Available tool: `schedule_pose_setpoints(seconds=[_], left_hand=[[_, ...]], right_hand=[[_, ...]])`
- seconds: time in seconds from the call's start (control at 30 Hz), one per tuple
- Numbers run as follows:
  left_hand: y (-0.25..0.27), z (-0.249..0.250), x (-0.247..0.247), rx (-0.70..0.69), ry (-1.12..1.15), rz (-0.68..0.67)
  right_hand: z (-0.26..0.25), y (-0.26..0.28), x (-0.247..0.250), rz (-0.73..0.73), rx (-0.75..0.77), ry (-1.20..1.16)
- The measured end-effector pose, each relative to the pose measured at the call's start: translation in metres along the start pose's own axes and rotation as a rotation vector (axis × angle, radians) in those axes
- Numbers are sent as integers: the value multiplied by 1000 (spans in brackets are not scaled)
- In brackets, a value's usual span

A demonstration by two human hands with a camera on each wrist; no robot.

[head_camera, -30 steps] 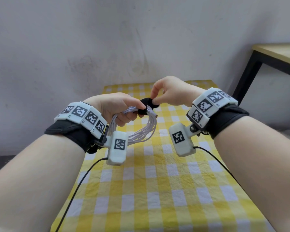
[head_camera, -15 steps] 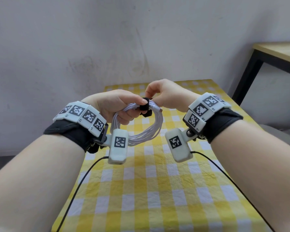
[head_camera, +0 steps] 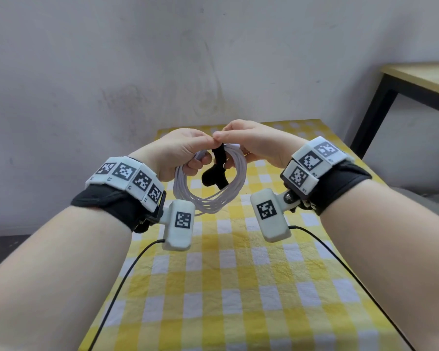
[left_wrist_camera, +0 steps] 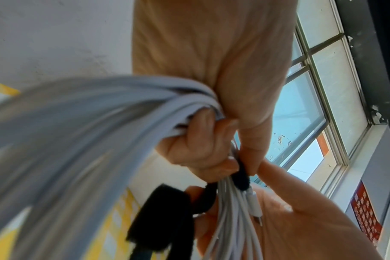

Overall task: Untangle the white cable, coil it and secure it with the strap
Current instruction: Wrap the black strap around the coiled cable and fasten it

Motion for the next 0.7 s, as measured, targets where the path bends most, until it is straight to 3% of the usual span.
schedule_pose_setpoints(seconds=[0.1,0.27,0.5,0.7], left_hand=[[-2,0,0,-16,-36,41],[-9,-4,10,-12,-29,174],[-12,-3,11,-14,51,190],[-13,-9,10,17,142,148]], right_hand=[[2,-1,0,14,12,-14],[-5,-4,15,236,141,161],[-4,-8,-2,158,69,555],[-4,-7,-12,170,55,584]])
Point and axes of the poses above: each hand's wrist, its own y-axis away from the middle knuckle, its own x-axis out of the back of the hand, z = x × y, the point moved 7 cm from there along -y, towards the middle knuckle, and after that the axes turned 10 degrees about x, right-handed, at the moved point
